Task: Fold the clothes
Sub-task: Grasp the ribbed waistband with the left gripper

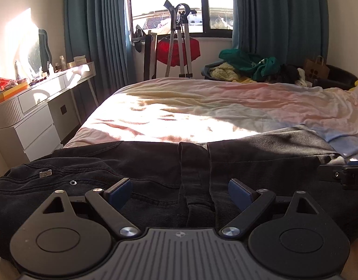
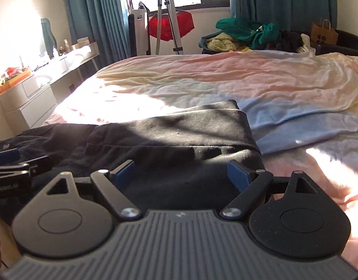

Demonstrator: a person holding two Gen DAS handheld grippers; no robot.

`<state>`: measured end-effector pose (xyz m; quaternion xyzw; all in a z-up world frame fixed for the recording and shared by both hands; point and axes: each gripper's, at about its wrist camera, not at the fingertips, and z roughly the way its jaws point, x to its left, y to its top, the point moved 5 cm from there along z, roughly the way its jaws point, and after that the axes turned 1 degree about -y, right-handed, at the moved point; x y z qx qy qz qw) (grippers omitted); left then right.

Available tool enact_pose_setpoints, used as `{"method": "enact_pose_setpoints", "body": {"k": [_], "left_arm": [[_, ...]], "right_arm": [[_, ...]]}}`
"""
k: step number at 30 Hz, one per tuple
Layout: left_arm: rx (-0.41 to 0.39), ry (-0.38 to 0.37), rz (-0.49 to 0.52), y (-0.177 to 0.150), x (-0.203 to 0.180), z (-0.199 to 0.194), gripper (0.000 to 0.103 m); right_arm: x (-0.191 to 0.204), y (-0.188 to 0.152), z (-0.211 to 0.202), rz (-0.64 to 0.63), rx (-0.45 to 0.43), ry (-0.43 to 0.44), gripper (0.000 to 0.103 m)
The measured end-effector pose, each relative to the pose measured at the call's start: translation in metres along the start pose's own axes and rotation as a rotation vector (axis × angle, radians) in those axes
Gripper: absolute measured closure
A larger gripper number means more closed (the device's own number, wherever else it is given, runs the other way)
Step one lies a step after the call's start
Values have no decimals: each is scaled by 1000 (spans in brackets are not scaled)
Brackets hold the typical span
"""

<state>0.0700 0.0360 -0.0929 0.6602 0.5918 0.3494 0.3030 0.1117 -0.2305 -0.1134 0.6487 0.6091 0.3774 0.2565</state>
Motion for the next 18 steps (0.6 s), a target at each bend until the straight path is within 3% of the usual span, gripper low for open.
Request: {"method": "enact_pose_setpoints", "body": {"k": [4, 8, 13, 18], "left_arm": [[82, -3, -25, -16, 3, 20, 10], [73, -25, -66, -19, 10, 18, 11], [57, -23, -124, -16, 26, -7, 9], [74, -48, -326, -8, 74, -41, 8]], "right_arm": [[-10, -18, 17, 40, 46, -16, 16], [0, -20, 23, -26, 28, -61, 14], [-2, -20, 17, -20, 21, -50, 14], [-5, -19, 12, -14, 30, -34, 14]]}}
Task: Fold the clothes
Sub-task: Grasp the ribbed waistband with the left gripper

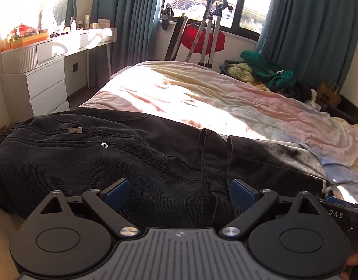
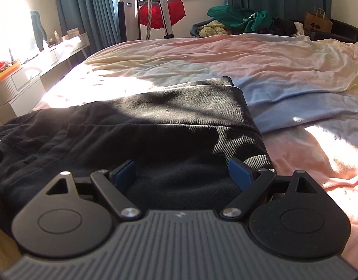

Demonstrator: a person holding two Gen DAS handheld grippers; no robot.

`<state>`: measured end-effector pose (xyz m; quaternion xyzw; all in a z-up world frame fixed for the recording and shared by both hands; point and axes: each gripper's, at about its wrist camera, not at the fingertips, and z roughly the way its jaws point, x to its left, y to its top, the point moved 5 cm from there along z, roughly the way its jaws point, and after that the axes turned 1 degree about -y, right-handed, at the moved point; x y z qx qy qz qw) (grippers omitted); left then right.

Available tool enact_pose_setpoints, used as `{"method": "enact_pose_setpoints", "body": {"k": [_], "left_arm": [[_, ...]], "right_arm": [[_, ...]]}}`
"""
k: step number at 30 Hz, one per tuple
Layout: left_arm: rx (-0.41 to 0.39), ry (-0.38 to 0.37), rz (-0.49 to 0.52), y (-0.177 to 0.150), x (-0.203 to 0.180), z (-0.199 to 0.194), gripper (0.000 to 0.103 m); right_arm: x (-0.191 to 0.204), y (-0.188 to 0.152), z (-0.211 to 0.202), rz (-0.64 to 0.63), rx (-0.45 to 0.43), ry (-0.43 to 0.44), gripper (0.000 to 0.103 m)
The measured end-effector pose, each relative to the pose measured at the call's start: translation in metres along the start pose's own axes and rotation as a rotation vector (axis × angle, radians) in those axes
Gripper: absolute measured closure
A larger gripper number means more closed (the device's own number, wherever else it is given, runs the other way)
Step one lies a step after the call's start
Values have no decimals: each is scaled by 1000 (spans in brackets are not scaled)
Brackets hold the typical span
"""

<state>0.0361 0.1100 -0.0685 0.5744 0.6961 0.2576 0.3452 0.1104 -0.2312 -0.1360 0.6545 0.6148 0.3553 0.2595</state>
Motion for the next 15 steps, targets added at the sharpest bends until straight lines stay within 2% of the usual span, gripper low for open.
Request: {"method": "enact_pose_setpoints", "body": {"k": [5, 8, 11, 13, 15], "left_arm": [[29, 22, -252, 6, 68, -29, 7], [66, 44, -355, -2, 108, -37, 7], [108, 26, -489, -14, 135, -37, 7], [72, -24, -629, -22, 153, -41, 7], [49, -35, -727, -27, 167, -38, 7]], "right_arm": [[-2, 2, -2, 19, 8, 11, 14], [-3, 4, -2, 35, 11, 18, 14], [-3, 4, -4, 39, 17, 20, 14], [-2, 5, -8, 46, 17, 30, 14], [-1, 5, -10, 57, 16, 43, 14]]}}
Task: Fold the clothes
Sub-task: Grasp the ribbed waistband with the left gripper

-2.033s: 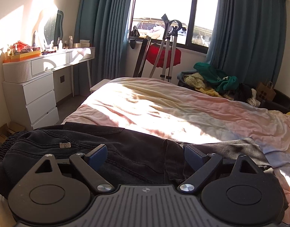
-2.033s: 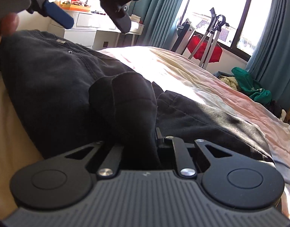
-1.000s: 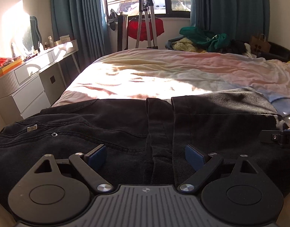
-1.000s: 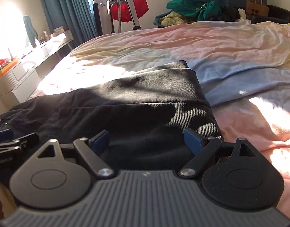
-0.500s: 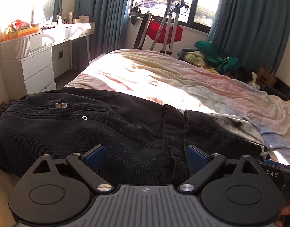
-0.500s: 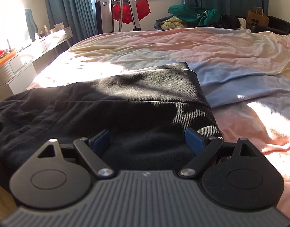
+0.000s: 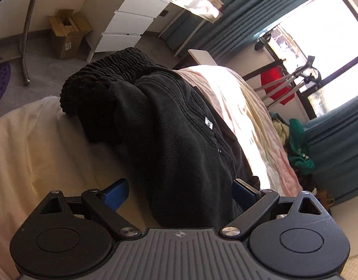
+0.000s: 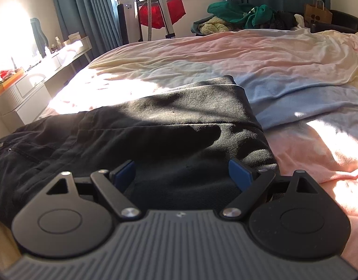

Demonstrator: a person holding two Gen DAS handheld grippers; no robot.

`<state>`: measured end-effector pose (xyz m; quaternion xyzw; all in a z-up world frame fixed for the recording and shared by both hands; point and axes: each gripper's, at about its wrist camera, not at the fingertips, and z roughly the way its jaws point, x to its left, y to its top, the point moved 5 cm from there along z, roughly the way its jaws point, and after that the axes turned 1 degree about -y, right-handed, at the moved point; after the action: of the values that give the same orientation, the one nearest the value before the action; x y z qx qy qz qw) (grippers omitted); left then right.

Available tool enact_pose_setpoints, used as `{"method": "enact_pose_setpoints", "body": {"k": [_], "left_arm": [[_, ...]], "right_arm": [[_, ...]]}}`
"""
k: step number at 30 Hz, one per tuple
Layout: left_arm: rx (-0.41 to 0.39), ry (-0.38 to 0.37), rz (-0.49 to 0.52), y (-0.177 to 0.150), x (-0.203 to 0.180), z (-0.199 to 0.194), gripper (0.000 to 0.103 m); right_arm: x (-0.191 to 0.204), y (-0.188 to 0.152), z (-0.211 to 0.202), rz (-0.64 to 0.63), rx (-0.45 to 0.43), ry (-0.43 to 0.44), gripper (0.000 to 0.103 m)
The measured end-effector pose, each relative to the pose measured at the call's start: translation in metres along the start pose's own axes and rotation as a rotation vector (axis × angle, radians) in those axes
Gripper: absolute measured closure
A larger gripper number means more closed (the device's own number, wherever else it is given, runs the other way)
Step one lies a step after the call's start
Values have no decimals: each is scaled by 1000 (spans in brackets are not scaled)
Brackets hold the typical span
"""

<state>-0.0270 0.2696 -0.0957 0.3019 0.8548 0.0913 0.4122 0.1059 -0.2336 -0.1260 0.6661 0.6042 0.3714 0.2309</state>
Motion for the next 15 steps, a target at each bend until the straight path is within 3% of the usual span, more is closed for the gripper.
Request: {"method": "enact_pose_setpoints", "body": {"k": [7, 11, 15], "left_arm": [[12, -11, -248, 28, 45, 28, 7], [-87, -64, -377, 48, 68, 33, 7], [-121, -82, -486, 55, 84, 39, 7]], "right_arm": [[4, -1, -1, -7, 1, -5, 14], [9, -3, -4, -35, -7, -9, 15], [15, -2, -14, -40, -51, 34, 16]]}}
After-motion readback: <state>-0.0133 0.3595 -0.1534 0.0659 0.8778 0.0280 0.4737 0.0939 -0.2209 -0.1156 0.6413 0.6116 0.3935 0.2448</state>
